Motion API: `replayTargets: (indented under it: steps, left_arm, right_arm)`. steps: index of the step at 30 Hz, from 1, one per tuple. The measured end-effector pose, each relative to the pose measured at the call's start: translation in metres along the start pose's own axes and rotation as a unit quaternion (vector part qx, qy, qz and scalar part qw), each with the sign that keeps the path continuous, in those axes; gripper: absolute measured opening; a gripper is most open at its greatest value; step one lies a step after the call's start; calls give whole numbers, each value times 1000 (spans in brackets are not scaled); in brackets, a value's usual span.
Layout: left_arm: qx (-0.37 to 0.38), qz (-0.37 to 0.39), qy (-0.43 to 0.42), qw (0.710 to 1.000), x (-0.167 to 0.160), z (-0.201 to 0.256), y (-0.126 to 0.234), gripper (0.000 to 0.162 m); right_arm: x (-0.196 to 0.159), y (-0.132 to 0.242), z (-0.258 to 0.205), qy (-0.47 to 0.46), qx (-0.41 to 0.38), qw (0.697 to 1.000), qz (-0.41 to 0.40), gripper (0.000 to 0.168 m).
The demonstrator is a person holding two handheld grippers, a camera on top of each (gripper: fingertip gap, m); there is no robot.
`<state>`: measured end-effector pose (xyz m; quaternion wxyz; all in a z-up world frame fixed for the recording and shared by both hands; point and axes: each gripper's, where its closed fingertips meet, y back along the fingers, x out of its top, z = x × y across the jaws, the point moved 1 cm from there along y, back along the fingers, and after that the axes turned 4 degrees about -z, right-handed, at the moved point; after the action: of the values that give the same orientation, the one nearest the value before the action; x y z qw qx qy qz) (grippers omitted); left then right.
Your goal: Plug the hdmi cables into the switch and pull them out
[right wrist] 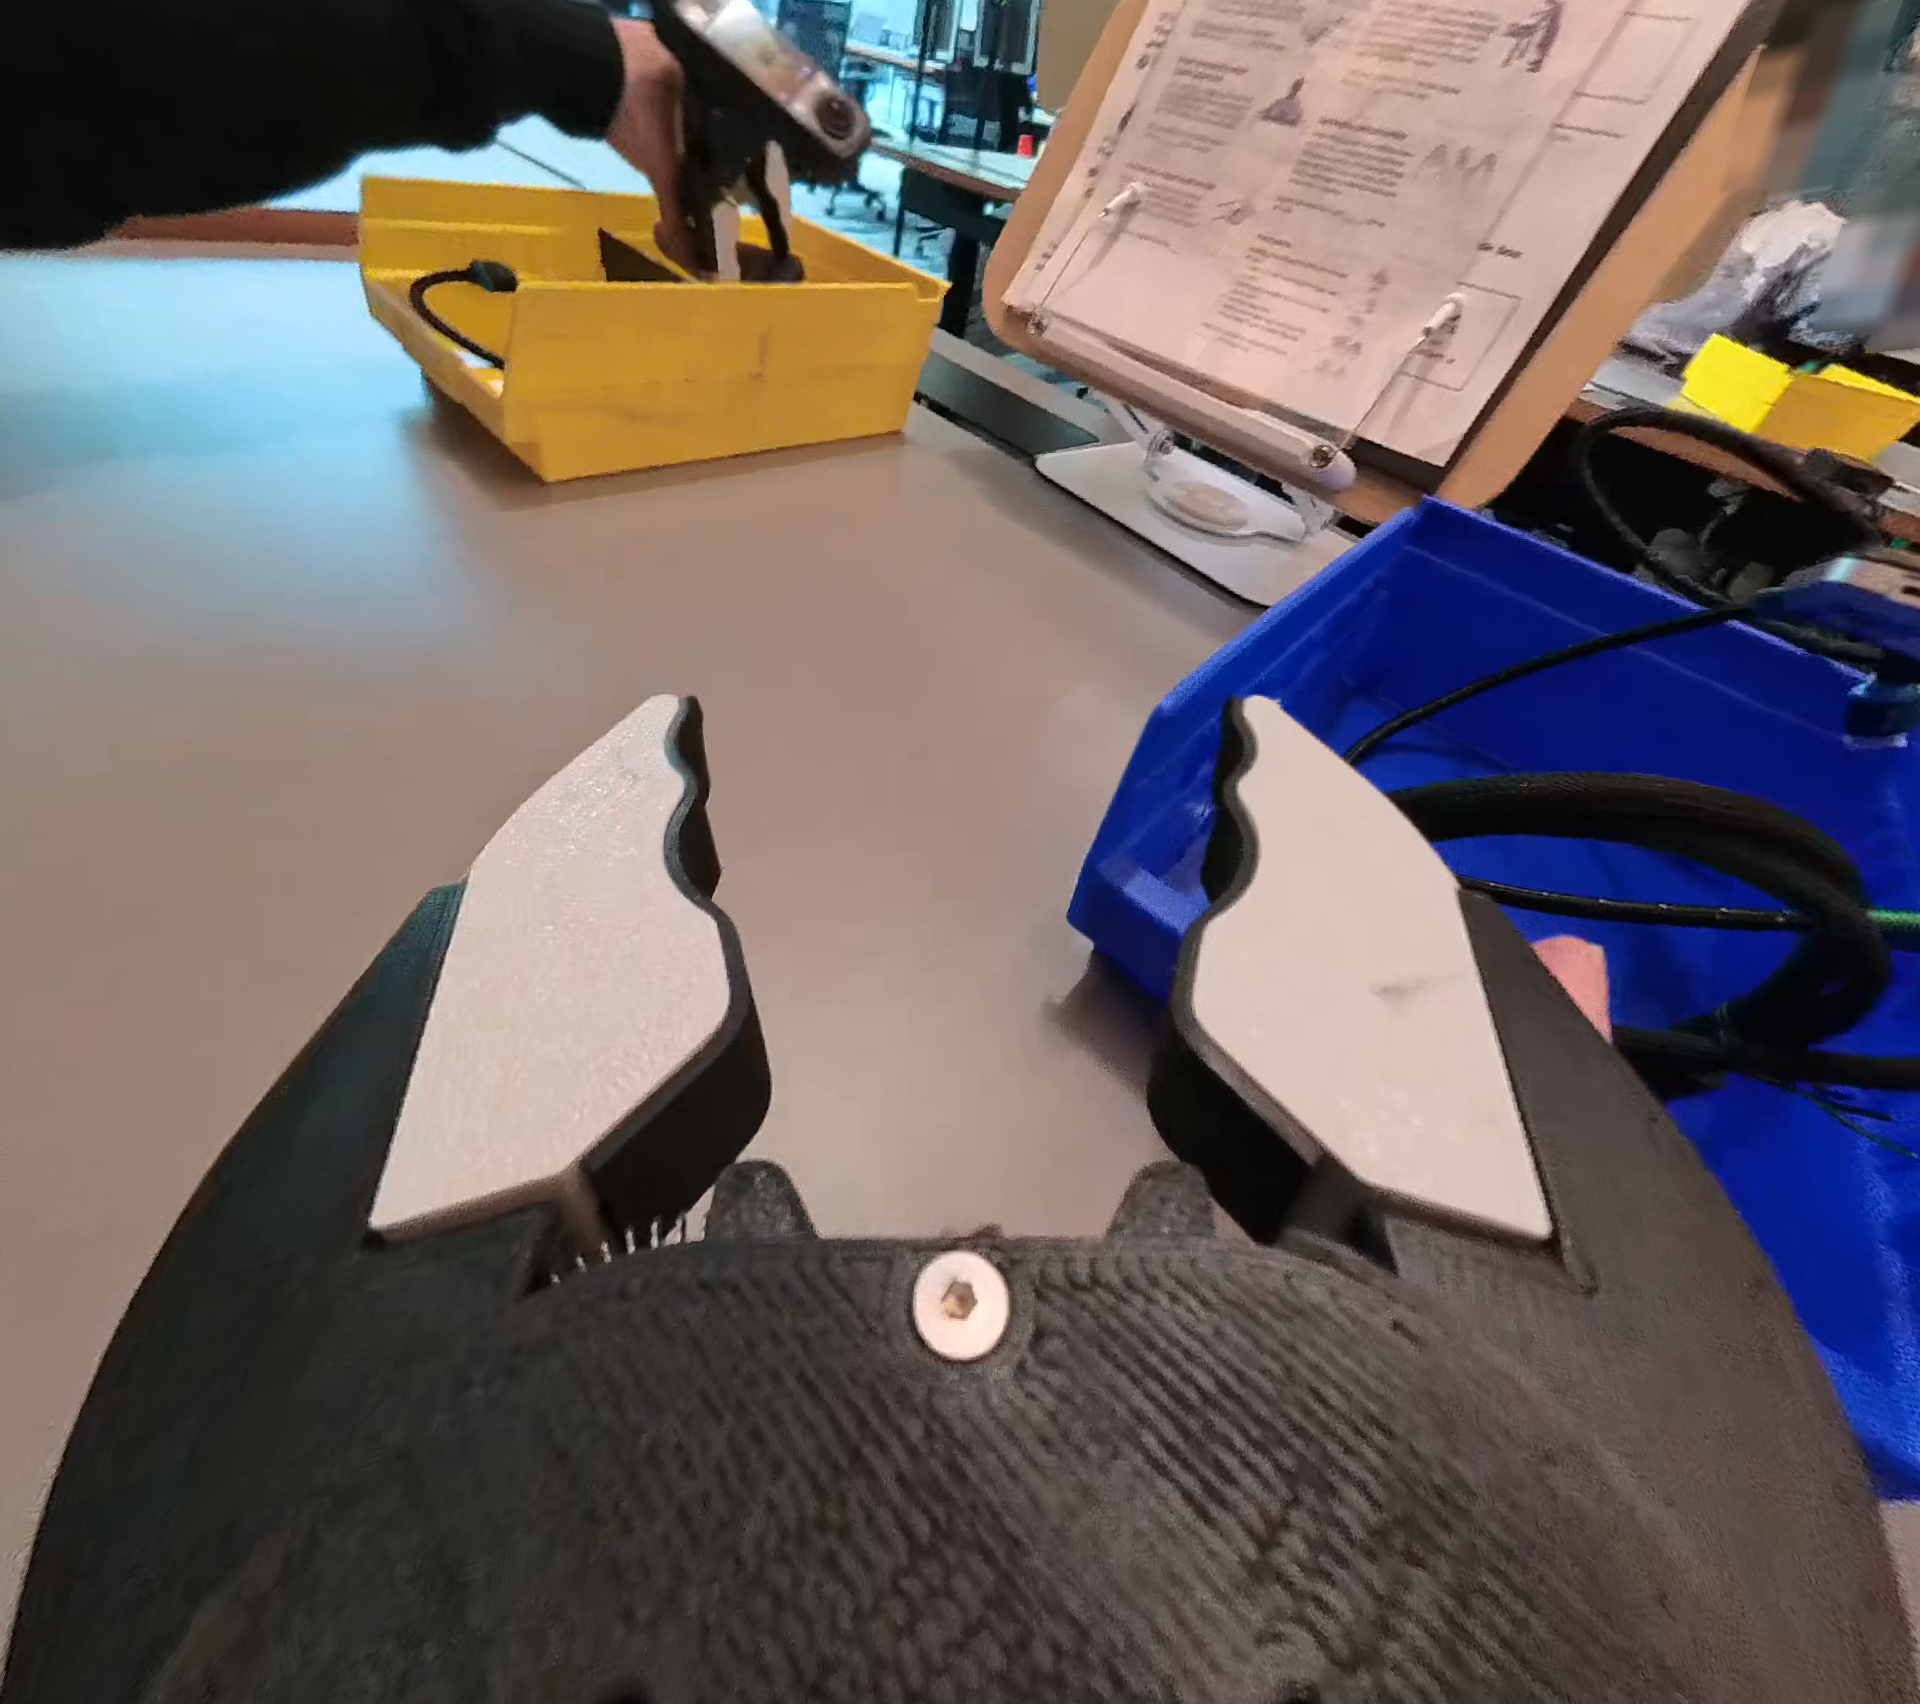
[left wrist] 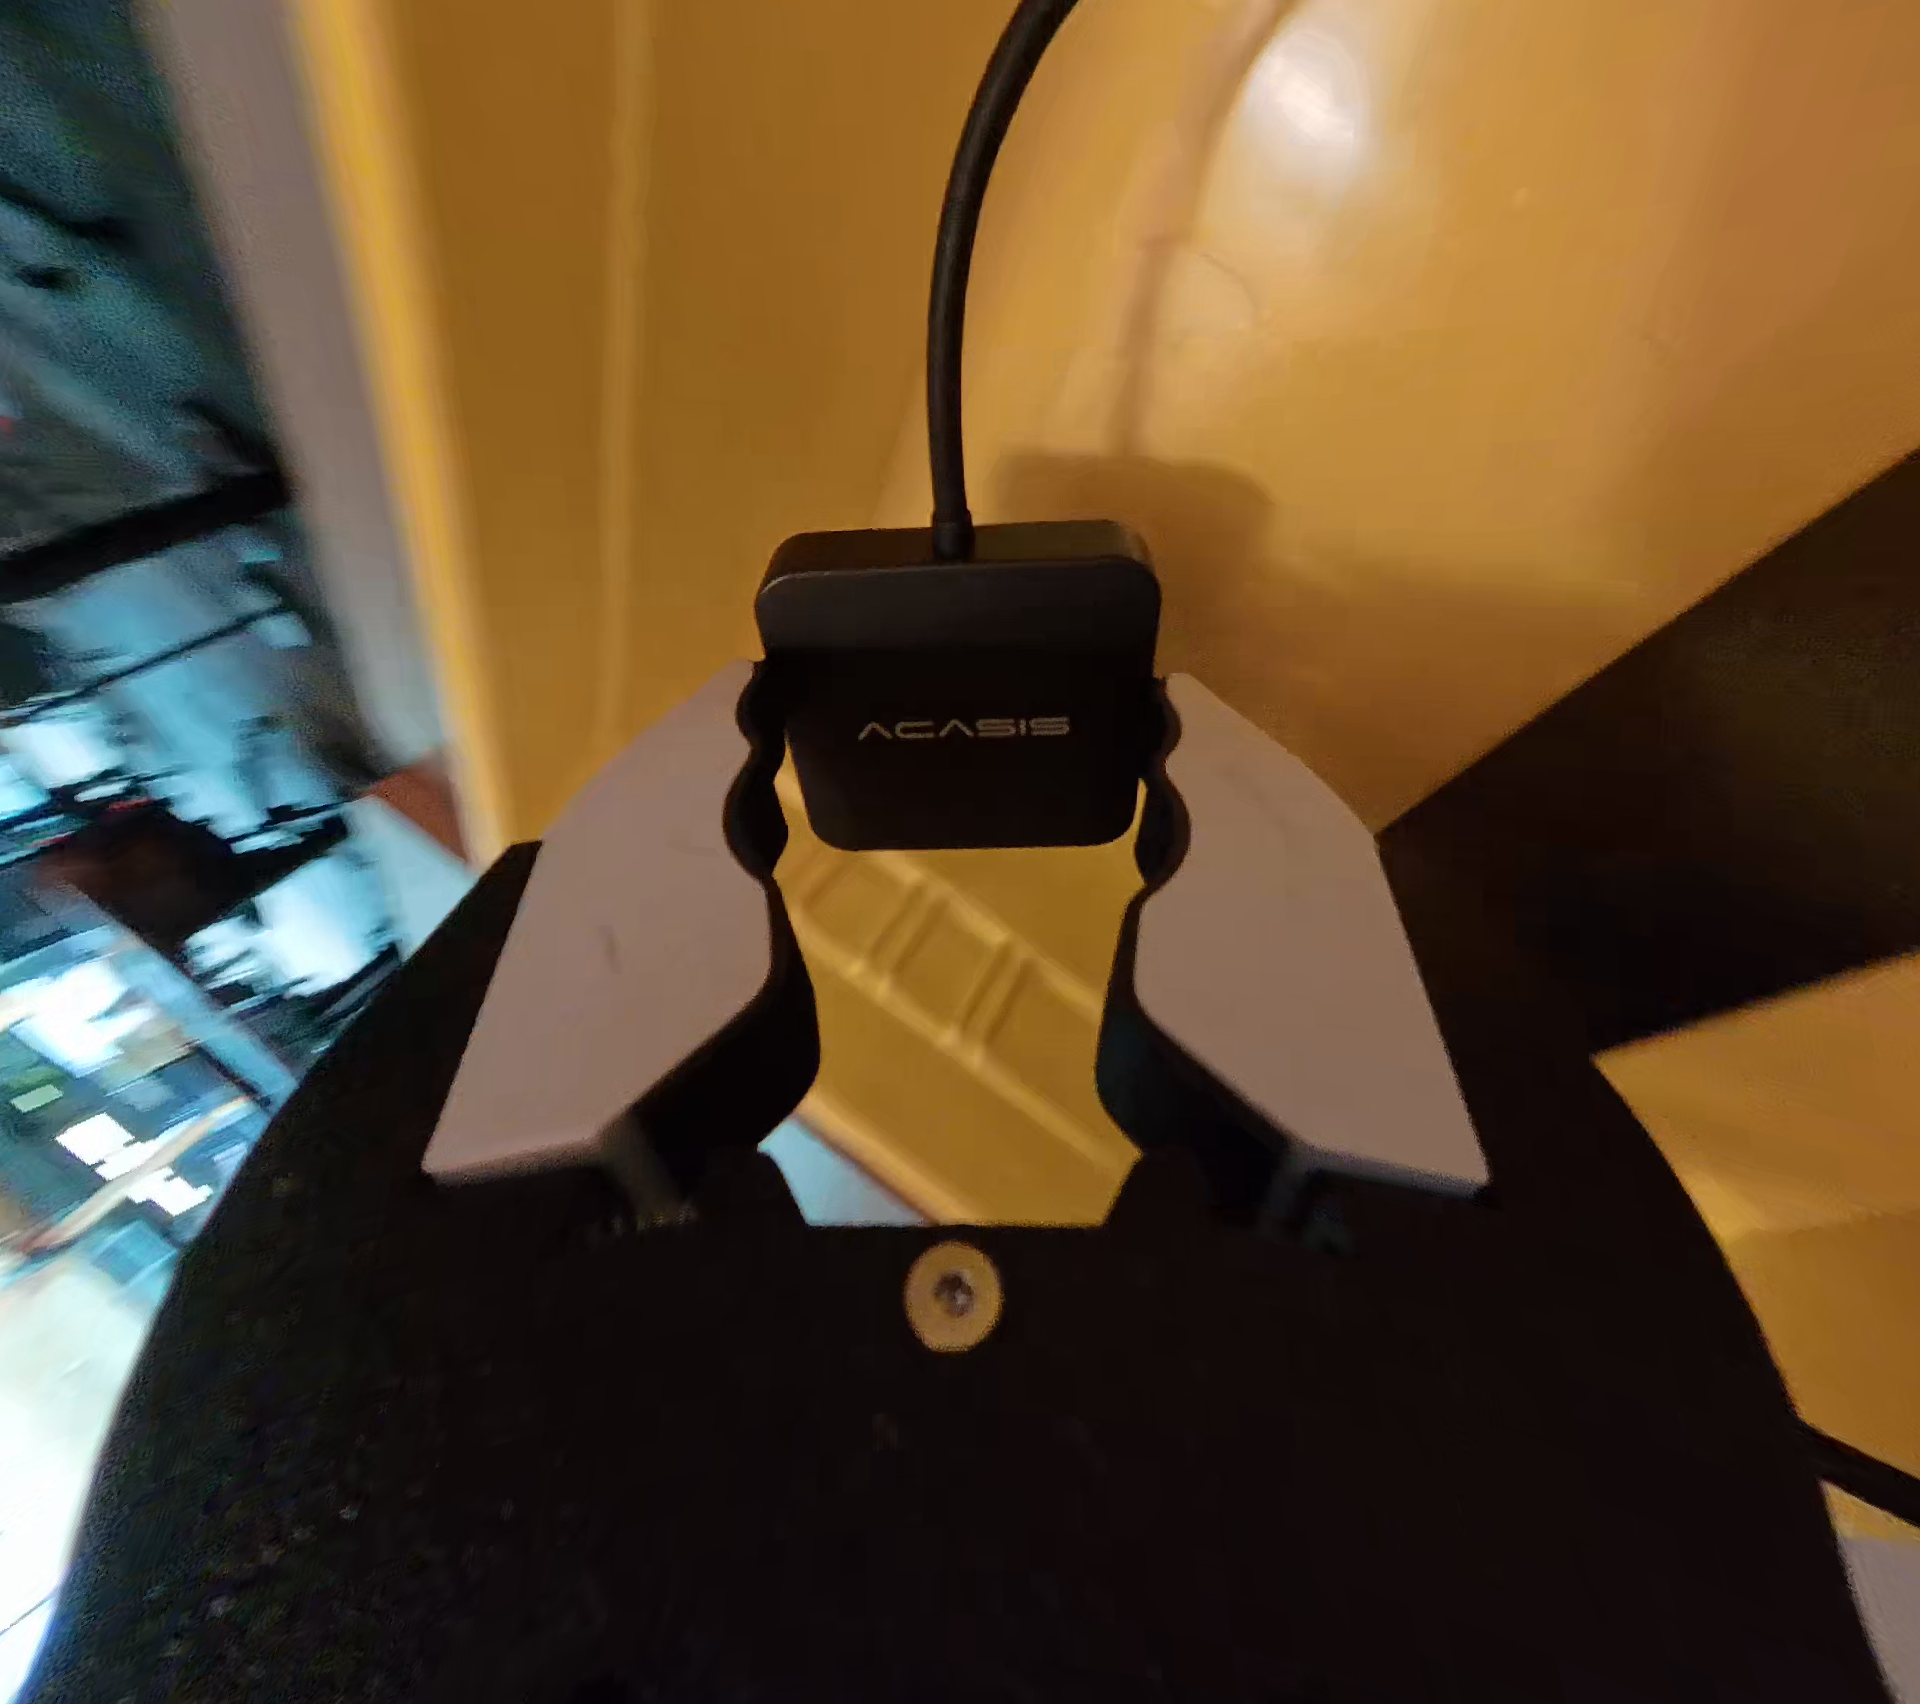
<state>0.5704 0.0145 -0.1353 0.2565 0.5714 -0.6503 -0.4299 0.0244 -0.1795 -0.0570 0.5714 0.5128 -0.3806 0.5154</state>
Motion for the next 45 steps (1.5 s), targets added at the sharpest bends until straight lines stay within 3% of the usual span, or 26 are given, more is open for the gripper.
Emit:
replayTargets:
  steps: [3,7,11,14,17,23,26,29,31,34,37,40,41,43,45]
  left_arm:
    - [156,10,-12,988,-1,-27,60,66]
    - [352,86,-17,932,13,-35,181,66]
    - [478,198,-48,854,43,15,290,66]
    - [532,244,-94,806,69,73,334,66]
    - [532,287,-150,783,106,142,344,66]
    - [518,372,-220,738,175,263,329,66]
    - [535,400,-228,709,194,302,323,66]
    - [527,433,-201,703,201,317,325,66]
    - [535,437,-195,696,201,320,327,66]
    - [532,447,-193,693,200,321,328,66]
    - [499,499,-190,683,197,324,333,65]
    - [394,596,-121,690,183,318,347,70]
    - [319,629,-83,704,180,317,347,70]
    - [99,689,21,718,178,319,346,72]
    - [-131,713,135,676,179,320,348,58]
  right_arm:
    - [9,1,6,-31,-20,999,18,93]
    - [26,-2,8,-76,-33,995,54,93]
    - [43,-10,2,-120,-42,988,86,90]
    - [56,-16,-13,-119,-28,988,97,88]
    - [66,-20,-24,-100,-34,989,106,90]
    - [63,-37,-45,-28,-36,994,99,90]
    - [50,-45,-59,-2,3,996,87,73]
    - [38,-49,-73,39,52,995,80,43]
    - [36,-50,-70,49,38,994,88,18]
    - [37,-50,-70,20,66,993,96,15]
    - [40,-45,-67,-11,80,991,106,14]
    - [54,-30,-44,-152,82,971,165,15]
    - [61,-23,-36,-212,92,952,201,14]
    - [77,-6,-22,-316,126,893,295,14]
    - [84,4,-12,-428,172,808,366,15]
